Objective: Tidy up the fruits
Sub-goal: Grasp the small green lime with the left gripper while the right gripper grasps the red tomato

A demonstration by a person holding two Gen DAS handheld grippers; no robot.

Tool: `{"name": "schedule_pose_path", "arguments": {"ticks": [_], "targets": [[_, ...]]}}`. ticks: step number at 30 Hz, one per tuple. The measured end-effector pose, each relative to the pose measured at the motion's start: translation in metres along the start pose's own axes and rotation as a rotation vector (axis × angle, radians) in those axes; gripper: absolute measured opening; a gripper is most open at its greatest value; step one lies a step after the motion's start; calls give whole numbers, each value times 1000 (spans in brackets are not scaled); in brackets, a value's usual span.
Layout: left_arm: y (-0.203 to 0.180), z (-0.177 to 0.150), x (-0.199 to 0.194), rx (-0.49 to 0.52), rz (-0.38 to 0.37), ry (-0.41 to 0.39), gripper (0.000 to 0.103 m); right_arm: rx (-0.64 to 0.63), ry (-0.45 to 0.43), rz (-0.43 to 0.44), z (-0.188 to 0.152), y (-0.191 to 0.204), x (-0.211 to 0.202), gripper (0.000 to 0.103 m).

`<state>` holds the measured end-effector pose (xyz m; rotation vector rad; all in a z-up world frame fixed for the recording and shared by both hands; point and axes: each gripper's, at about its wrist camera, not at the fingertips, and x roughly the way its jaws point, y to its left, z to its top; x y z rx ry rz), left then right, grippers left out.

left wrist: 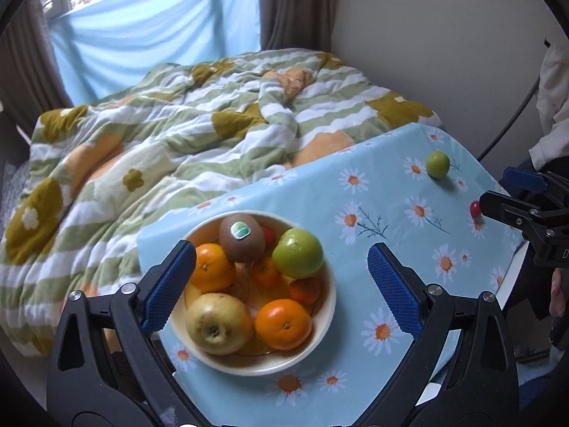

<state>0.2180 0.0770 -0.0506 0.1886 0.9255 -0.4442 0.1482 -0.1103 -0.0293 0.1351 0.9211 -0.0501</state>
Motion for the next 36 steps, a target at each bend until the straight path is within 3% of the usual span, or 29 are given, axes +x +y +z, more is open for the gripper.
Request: {"name": "schedule_pose_path", "arguments": {"ticks": [5,16,30,34,36], "targets": [[-37,21,26,70,-45,12,103,72,-1,-95,-11,-50,-6,92],[-141,65,102,213,-124,77,103,174,63,-133,-42,-146,17,92],[-249,102,198,369,-308,175,103,223,127,-127,-67,-204,57,92],[-271,103,223,399,-318,204,103,241,130,-99,-71,-212,68,92],[-278,102,234,402,-326,222,98,233,137,-94,-73,-214,74,92]]}}
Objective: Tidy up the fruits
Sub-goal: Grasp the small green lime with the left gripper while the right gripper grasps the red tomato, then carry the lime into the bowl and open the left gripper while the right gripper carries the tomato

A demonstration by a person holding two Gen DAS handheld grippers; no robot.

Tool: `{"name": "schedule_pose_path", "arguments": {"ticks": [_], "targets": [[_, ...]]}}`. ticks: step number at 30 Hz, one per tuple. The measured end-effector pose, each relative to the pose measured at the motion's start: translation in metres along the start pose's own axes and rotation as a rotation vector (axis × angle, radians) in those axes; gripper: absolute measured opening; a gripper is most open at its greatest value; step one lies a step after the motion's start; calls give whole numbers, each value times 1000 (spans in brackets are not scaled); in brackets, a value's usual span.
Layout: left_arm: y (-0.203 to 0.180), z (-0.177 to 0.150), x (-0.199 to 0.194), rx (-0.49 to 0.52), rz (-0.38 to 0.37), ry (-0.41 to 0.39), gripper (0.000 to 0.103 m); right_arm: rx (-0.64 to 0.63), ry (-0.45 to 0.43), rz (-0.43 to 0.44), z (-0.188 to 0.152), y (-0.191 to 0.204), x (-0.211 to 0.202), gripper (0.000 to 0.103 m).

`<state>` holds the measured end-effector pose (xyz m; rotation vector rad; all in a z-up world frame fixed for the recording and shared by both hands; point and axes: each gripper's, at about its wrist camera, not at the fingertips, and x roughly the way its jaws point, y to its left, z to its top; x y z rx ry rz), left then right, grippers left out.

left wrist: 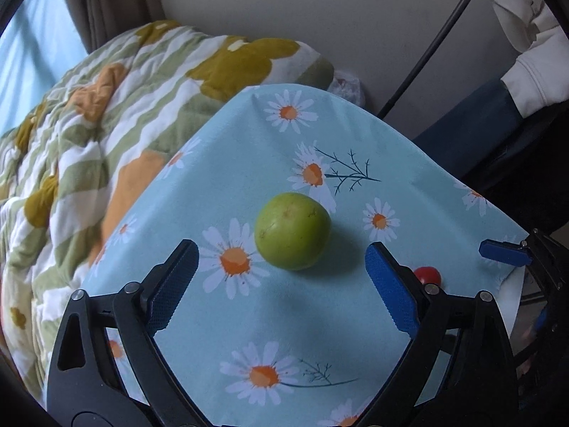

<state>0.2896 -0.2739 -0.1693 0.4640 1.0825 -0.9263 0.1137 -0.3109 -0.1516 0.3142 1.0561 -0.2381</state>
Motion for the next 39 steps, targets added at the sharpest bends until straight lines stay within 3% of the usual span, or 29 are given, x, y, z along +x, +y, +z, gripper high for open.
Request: {"name": "schedule_pose_path", "arguments": {"ticks": [7,10,11,20,28,32,39], "targets": [[-3,5,33,-6,-20,64,72,-36,36,17,-2,-1,20,77],[-5,3,37,7,-14,78,67,-41,50,20,-2,-3,26,72],[-6,4,38,16,-11,80,60,-43,50,23,-1,-4,26,69],[-4,-1,33,2,11,80,59,-91,61,15,-2,-2,33,50],[4,-15,27,-40,32,77,59,-123,58,19,-2,0,36,48],[7,-19,24,-63,44,74,59,-144,65,30,-1,2,38,31],[11,-29,8,-108,61,53,59,-174,47,47,1,7,31,30]]}}
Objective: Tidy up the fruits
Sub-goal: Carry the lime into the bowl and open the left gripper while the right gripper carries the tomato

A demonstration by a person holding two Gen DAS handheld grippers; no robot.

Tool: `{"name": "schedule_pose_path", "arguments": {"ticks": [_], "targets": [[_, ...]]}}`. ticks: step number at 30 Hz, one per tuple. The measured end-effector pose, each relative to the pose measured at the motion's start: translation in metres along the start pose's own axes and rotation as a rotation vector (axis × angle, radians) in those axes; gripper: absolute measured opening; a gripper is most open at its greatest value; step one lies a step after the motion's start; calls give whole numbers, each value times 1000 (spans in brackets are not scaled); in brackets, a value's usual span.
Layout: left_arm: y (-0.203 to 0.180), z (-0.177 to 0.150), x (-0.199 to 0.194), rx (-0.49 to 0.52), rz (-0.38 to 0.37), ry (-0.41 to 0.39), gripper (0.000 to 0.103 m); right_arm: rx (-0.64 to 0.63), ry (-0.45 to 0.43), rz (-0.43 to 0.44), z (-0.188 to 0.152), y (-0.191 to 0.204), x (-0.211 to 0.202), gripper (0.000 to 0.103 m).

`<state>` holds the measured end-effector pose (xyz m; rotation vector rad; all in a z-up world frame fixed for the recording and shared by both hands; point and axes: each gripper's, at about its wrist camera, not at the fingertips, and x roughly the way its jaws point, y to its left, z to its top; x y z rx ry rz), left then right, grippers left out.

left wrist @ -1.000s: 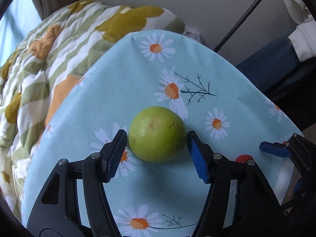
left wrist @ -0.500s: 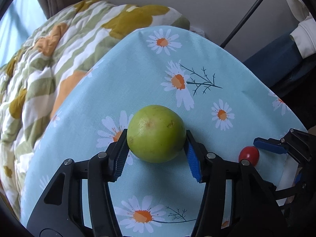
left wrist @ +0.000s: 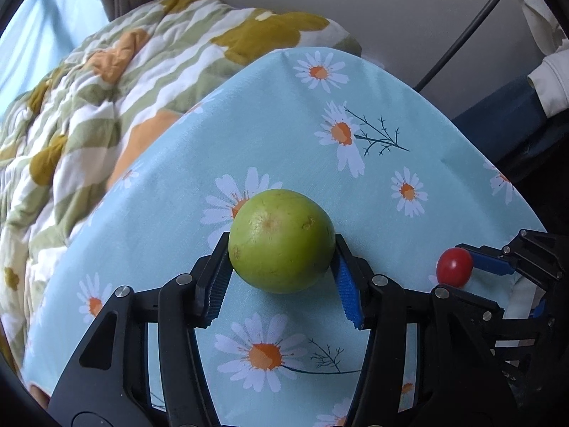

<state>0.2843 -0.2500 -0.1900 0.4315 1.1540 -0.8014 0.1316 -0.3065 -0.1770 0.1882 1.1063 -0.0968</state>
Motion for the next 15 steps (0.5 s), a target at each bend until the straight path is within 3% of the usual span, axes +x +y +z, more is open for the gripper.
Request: {"name": "schedule_pose_path", "arguments": {"ticks": [15], "targets": [[21,-30,-66,-188,68,-91,59,-146,-64,90,29,24,-27,30]]}}
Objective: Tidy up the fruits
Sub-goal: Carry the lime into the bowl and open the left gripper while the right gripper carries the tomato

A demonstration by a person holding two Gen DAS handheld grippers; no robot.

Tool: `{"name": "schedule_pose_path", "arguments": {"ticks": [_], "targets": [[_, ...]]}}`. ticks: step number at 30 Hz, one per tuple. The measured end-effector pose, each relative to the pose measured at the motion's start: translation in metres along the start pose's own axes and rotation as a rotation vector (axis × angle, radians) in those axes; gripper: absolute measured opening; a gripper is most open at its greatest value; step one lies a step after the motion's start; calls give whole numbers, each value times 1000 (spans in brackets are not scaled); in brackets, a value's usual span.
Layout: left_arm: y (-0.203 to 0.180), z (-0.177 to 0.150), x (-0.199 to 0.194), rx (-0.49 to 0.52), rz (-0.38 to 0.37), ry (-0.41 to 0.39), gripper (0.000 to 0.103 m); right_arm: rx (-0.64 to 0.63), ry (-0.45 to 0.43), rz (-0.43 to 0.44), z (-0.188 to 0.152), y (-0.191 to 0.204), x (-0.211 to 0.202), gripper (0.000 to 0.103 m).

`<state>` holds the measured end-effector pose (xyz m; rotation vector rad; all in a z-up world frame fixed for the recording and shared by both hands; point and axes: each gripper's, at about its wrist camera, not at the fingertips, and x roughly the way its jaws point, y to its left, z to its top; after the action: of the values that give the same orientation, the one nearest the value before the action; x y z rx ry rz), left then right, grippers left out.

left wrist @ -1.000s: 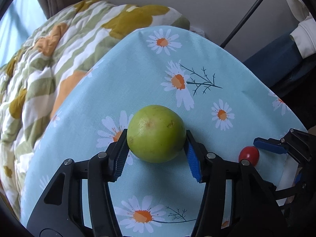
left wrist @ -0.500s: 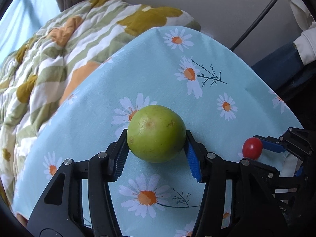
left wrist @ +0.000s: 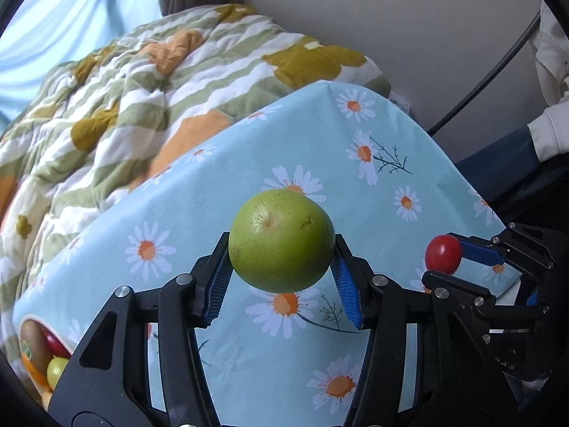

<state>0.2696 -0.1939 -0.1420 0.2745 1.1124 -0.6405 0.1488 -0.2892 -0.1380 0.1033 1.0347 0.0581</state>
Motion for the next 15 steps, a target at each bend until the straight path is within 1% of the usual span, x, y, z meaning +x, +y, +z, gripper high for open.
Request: {"name": "schedule_pose_path", "arguments": {"ticks": [7,15], "targets": [[29,-20,-42,-141,50,-61,59,-121,-33,75,24,28,-13,30],[76,-55,-94,-275,122,-126,59,-253,-65,170,45,87,-23,30]]}}
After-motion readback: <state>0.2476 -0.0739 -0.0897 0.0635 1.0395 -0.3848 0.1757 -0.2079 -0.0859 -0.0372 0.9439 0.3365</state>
